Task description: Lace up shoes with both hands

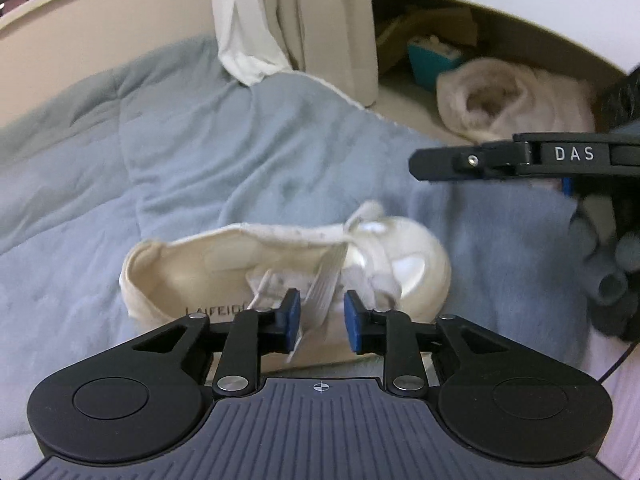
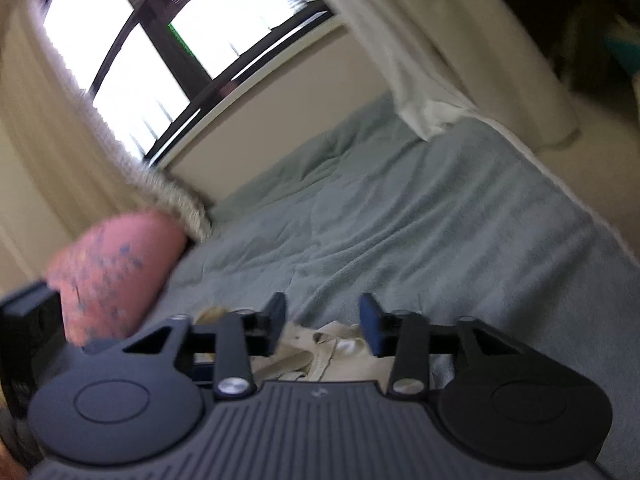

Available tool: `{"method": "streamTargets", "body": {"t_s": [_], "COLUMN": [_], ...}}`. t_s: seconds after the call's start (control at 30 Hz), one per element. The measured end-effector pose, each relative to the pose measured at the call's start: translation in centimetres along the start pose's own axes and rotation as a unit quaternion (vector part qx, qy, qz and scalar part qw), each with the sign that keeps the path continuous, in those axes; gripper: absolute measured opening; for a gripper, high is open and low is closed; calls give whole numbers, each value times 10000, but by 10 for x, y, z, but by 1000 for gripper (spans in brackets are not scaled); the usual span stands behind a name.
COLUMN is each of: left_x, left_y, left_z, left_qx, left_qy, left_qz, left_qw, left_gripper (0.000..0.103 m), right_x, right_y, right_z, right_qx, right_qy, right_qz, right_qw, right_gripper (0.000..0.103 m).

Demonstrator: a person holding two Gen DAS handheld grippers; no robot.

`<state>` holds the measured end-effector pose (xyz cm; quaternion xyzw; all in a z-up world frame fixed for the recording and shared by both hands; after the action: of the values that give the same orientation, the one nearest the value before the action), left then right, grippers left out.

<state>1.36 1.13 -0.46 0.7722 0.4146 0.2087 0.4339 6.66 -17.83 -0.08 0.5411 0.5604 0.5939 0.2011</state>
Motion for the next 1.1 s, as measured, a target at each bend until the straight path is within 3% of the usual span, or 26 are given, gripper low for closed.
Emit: {"method": "streamTargets", "body": {"t_s": [0.1,0.13,0.27,0.37,0.43,0.47,0.53,0.57,0.63,0.7,0.73,0.8,0.83,0.87,0.9,1.0,1.1], "left_x": [0,1,25,45,64,73,91,94,85,65,55,45,48,54,60,83,94], "left_y": [-2,-3,-8,-9,-5,-3,-6,-5,-4,-2,-2,1,3,5,7,7,8], "left_z": [0,0,-3,2,5,6,7,11,14,18,22,28,30,30,31,28,27], "left_qx": [-99,-148,-403,-503,-600,-646,-670,-694,-725,-684,-684,-722,-748,-768,-787,-817,-898], "left_qy": [-65,-117,-414,-570,-686,-742,-737,-711,-600,-461,-471,-427,-422,-343,-270,-498,-737], "left_qz": [399,503,713,649,150,-102,-576,-691,-403,240,510,717,619,483,337,-576,-1109], "left_qw": [9991,9986,9958,9950,9957,9951,9934,9926,9947,9963,9952,9939,9944,9953,9960,9937,9870], "left_gripper": [31,41,59,59,53,39,25,25,25,33,43,44,38,7,3,2,2], "right_x": [35,45,69,78,76,74,69,67,62,57,55,51,49,47,46,49,56], "right_y": [-8,-12,-26,-28,-22,-19,-17,-17,-17,-18,-19,-21,-22,-23,-23,-19,-14], "right_z": [-6,-7,-6,-4,-3,-3,-2,-1,5,10,10,8,7,6,5,-3,-9], "right_qx": [48,93,547,703,693,681,655,645,652,652,648,638,630,614,590,445,306], "right_qy": [139,230,729,738,681,650,548,475,256,86,28,-31,-56,-67,-71,41,255], "right_qz": [-1444,-1891,-2806,-3166,-3047,-2943,-2807,-2776,-2753,-2608,-2519,-2408,-2372,-2396,-2428,-2664,-3158], "right_qw": [9894,9816,9555,9431,9475,9511,9560,9573,9588,9631,9656,9685,9694,9689,9682,9628,9480], "right_gripper": [35,37,42,44,48,50,52,53,53,53,53,53,53,53,52,52,52]}}
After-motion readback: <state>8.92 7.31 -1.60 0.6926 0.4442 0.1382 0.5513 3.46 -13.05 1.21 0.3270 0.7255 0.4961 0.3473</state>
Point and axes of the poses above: each gripper's, at about its wrist camera, not at the fingertips, and z roughly the way its jaws point, x to its left, y to its top, the point moved 2 cm from there along z, roughly the way its jaws point, and after that the axes turned 14 degrees about -x, right-handed, at the moved point
